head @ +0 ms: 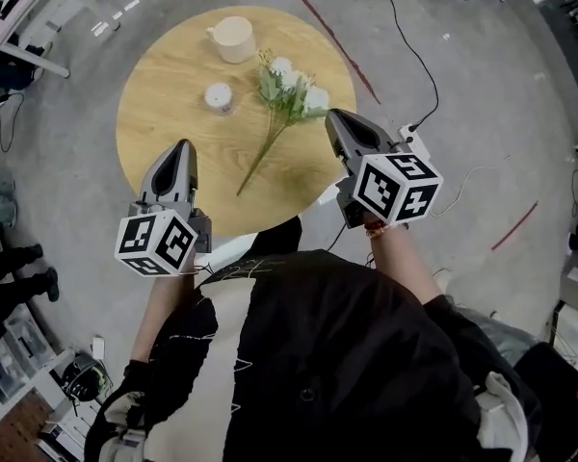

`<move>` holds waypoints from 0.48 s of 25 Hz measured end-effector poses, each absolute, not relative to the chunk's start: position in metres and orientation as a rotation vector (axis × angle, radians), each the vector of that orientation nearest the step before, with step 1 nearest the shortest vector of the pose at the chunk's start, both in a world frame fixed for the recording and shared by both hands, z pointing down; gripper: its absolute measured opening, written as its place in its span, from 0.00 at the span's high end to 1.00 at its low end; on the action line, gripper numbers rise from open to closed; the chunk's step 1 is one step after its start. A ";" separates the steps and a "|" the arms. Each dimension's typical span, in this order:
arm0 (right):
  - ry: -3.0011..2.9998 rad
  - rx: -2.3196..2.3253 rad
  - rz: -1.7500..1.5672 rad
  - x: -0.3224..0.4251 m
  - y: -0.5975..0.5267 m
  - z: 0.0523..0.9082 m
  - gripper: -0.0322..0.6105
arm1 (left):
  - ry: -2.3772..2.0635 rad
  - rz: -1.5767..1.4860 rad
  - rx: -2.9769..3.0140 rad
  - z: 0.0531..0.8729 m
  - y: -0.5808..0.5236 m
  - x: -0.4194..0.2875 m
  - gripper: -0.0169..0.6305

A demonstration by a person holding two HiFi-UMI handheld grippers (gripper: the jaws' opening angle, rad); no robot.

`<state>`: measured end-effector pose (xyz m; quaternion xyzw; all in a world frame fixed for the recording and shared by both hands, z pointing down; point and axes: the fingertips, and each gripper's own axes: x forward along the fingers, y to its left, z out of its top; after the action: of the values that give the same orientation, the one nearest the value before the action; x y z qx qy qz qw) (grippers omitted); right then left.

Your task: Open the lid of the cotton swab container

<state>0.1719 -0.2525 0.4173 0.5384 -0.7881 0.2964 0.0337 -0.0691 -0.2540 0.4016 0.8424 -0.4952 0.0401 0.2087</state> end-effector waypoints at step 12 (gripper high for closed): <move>-2.325 1.730 1.009 0.194 -0.271 0.452 0.94 | -1.284 0.253 2.303 0.460 -0.288 -0.066 0.87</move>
<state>0.1940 -0.2706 0.4515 0.5633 -0.7572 0.3286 0.0365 -0.0662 -0.2881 0.4599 0.8431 -0.4702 0.0926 0.2439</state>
